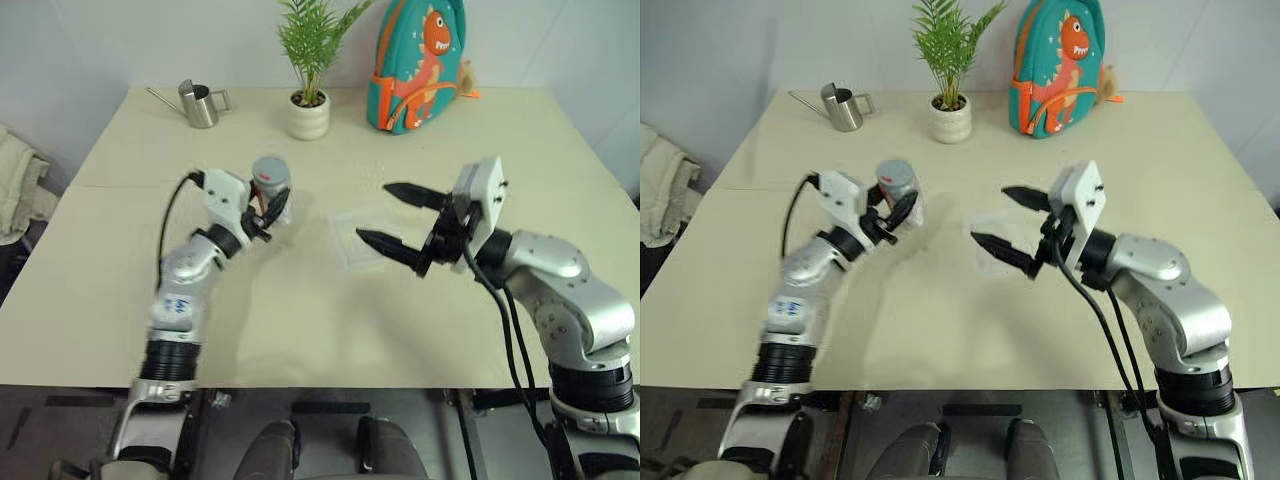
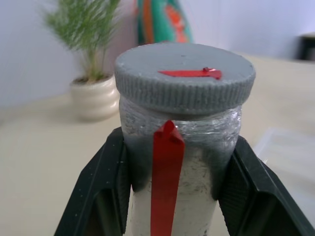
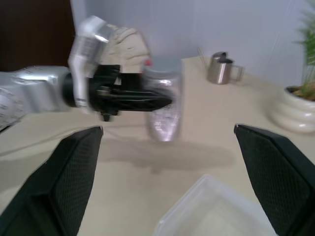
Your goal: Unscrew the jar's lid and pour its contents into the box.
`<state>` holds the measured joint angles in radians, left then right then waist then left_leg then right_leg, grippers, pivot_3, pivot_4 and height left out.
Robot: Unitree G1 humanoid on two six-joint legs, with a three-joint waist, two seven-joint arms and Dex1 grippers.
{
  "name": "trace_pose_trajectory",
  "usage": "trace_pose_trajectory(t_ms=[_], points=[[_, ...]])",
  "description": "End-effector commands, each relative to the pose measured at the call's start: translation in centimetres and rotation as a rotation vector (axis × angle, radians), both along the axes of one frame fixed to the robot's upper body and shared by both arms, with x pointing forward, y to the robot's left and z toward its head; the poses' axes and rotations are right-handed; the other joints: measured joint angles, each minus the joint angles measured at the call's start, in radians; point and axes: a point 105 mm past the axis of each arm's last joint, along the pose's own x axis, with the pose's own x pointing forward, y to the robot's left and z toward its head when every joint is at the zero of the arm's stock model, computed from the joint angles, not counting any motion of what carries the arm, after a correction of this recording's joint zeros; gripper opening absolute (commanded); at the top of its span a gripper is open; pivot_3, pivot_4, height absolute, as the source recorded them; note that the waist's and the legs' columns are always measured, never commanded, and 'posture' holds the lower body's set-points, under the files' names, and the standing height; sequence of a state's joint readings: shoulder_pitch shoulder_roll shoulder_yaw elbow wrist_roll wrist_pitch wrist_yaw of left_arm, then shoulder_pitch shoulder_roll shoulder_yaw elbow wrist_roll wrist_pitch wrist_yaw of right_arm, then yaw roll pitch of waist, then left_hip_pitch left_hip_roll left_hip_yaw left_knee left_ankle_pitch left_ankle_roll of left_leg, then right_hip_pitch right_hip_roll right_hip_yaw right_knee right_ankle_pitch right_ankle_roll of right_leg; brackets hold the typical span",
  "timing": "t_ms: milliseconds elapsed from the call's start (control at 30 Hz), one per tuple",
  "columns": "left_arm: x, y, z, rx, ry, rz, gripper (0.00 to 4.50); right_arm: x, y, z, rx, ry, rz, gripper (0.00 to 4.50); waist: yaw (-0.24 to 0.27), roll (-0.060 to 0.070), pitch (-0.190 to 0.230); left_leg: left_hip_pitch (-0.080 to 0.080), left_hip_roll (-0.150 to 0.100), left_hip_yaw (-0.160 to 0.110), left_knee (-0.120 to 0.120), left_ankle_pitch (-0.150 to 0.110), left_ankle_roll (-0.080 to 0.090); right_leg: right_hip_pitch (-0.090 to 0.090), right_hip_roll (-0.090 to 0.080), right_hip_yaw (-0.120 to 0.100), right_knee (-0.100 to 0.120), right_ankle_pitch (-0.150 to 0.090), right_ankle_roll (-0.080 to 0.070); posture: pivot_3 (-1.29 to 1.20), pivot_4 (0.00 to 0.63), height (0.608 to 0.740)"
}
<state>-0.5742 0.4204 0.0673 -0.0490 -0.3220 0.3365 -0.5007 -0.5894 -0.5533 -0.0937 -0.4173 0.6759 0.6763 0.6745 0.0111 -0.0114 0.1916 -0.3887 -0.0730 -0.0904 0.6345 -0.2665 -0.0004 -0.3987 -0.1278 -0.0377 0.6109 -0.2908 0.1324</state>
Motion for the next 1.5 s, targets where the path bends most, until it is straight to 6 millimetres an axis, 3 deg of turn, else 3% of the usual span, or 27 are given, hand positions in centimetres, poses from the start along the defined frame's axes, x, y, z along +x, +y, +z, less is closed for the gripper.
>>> trace_pose_trajectory(t_ms=[33,133,233,467,667,933,1233,1500], points=[[-3.0,-2.0,3.6,0.01,0.039,-0.25,1.93,-1.0,2.0,2.9,0.081,-0.01,0.091,4.5,-0.002,0.0,0.0,0.0,0.0,-0.001,0.0,0.0,0.0,0.0,0.0,0.0,0.0,0.0,0.0,0.0,0.15,0.74],[-3.8,-2.9,3.0,0.06,0.09,-0.366,1.93,-0.7,4.3,3.8,0.11,0.026,0.135,4.5,-0.003,0.0,0.0,0.0,0.0,-0.002,-0.001,0.0,0.0,0.0,0.0,0.0,0.0,0.0,0.0,0.0,0.15,0.74],[-4.4,-4.4,2.1,0.102,0.094,-0.459,1.93,-0.6,6.3,3.1,0.06,0.052,0.165,4.5,-0.003,0.0,0.0,0.0,-0.001,-0.002,-0.002,0.0,0.0,0.0,0.0,0.0,0.001,0.0,0.0,0.0,0.15,0.74],[-5.1,-6.2,2.0,0.12,0.073,-0.549,1.93,-0.4,7.8,2.6,0.027,0.082,0.176,4.5,-0.011,0.0,0.0,-0.003,-0.001,-0.002,-0.003,0.0,0.0,-0.004,0.0,0.0,0.001,0.0,0.0,0.0,0.15,0.74],[-5.1,-6.0,1.8,0.114,0.068,-0.54,1.93,0.2,6.7,2.9,0.066,0.088,0.155,4.5,-0.014,0.0,0.0,-0.006,-0.001,0.002,-0.003,0.0,0.0,-0.01,0.0,0.003,0.005,0.0,0.0,0.0,0.15,0.74],[-4.9,-5.6,1.7,0.108,0.067,-0.517,1.93,1.2,4.1,1.6,0.053,0.114,0.085,4.5,-0.012,0.0,0.0,-0.006,-0.001,0.005,-0.003,0.001,0.001,-0.011,0.0,0.007,0.007,0.0,0.0,0.0,0.15,0.74],[-4.7,-5.8,1.8,0.101,0.062,-0.509,1.93,-0.2,5.1,0.3,0.01,0.131,0.161,4.5,-0.013,0.0,0.0,-0.004,0.0,0.011,-0.003,0.001,0.001,-0.013,0.001,0.013,0.008,0.0,0.0,0.0,0.15,0.74],[-4.7,-5.8,1.6,0.106,0.066,-0.51,1.93,0.4,5.0,0.5,0.02,0.115,0.13,4.5,-0.012,0.0,0.0,-0.004,0.0,0.013,-0.003,0.0,0.002,-0.013,0.001,0.015,0.008,0.0,0.001,0.0,0.15,0.74]])
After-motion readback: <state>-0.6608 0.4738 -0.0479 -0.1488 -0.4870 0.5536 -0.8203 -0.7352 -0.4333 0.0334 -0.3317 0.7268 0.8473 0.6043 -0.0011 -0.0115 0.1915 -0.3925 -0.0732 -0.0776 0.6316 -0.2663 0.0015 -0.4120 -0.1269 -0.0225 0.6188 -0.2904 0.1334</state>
